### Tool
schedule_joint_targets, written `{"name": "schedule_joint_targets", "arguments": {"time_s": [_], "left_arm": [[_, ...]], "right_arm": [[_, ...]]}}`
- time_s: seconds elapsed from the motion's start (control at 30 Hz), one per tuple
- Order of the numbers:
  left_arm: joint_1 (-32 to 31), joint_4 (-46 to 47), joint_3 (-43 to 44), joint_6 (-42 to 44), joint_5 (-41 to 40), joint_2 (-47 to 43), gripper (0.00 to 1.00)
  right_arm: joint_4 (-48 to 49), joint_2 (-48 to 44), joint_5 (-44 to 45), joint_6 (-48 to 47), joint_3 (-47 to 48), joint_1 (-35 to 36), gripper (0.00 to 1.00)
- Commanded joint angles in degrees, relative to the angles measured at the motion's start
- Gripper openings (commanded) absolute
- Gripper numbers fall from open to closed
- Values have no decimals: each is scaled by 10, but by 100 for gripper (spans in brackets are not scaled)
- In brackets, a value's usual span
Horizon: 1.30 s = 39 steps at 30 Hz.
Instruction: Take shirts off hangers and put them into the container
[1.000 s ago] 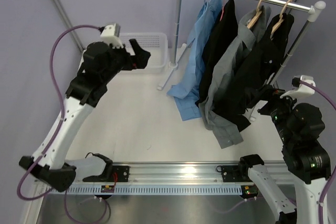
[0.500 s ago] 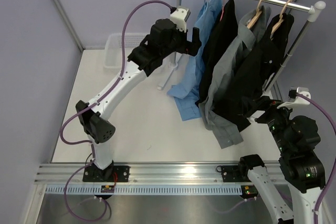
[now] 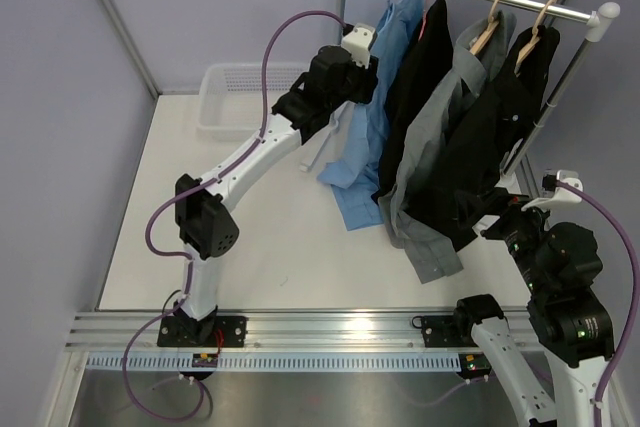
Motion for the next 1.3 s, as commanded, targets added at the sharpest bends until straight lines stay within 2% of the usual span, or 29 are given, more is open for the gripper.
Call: {"name": "schedule_joint_targets", "arguments": {"time_s": [0.0,0.13,0.17,0.8,0.93,0.97,1.03,1.13,1.17,1.27], "left_arm": [[1,68,22,14,-13,-4,43],[1,81,11,15,-14,-7,13],[1,87,4,16,-15,-13,0],[1,130,-91,26,-29,-174,0],[1,109,-163,10,-54,-223,0],[1,107,-214,6,-61,-252,0],[1,96,-264,-7,-63,-283,0],[1,46,-371,-31,-67,-376,0],[1,36,-371,-31,-70,-377,0],[3,-9,-452,-38,-93,-473,0]], "right_arm": [[-3,-7,-15,1,-1,6,99],[-7,-7,-8,1,1,6,100],[-8,-8,-8,1,1,6,99],[-39,-25,19,0,1,6,100],[-43,-31,24,-3,3,7,100],[-44,-35,25,-6,3,6,99],[-44,-37,28,-8,3,6,99],[-45,-38,34,-15,8,7,99],[-45,-39,34,-15,8,7,100],[-43,-35,30,-13,10,6,100]]}}
